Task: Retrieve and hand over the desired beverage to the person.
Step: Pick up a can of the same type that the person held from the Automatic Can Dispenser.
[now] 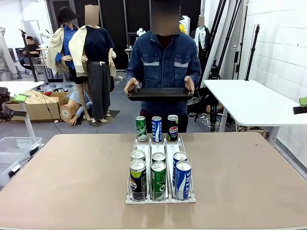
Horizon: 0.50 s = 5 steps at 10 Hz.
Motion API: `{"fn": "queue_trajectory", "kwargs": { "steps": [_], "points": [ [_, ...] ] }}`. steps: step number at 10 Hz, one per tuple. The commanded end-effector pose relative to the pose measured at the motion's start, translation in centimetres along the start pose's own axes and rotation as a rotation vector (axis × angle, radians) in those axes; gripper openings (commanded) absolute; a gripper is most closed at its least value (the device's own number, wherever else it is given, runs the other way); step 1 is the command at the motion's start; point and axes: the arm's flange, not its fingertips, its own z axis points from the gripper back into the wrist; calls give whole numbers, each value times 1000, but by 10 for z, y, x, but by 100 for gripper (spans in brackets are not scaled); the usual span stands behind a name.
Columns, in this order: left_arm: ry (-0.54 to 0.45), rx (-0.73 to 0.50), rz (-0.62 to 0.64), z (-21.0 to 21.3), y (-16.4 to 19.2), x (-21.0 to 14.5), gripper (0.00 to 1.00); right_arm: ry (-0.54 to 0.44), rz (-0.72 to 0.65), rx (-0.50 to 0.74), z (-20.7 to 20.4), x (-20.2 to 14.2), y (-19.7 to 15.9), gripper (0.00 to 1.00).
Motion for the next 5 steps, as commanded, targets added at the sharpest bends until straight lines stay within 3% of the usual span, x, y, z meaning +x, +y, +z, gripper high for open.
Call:
{"fn": "queue_trajectory", "kwargs": {
  "steps": [1, 2, 5],
  "points": [
    [-40, -64, -35, 12, -3, 3, 100, -3, 20, 33, 1, 4, -2, 100],
    [0, 0, 0, 0, 0, 0, 100, 0, 0, 0, 0, 0, 0, 100],
    [0, 0, 0, 0, 0, 0, 100, 0, 0, 0, 0, 0, 0, 100]
  ]
}}
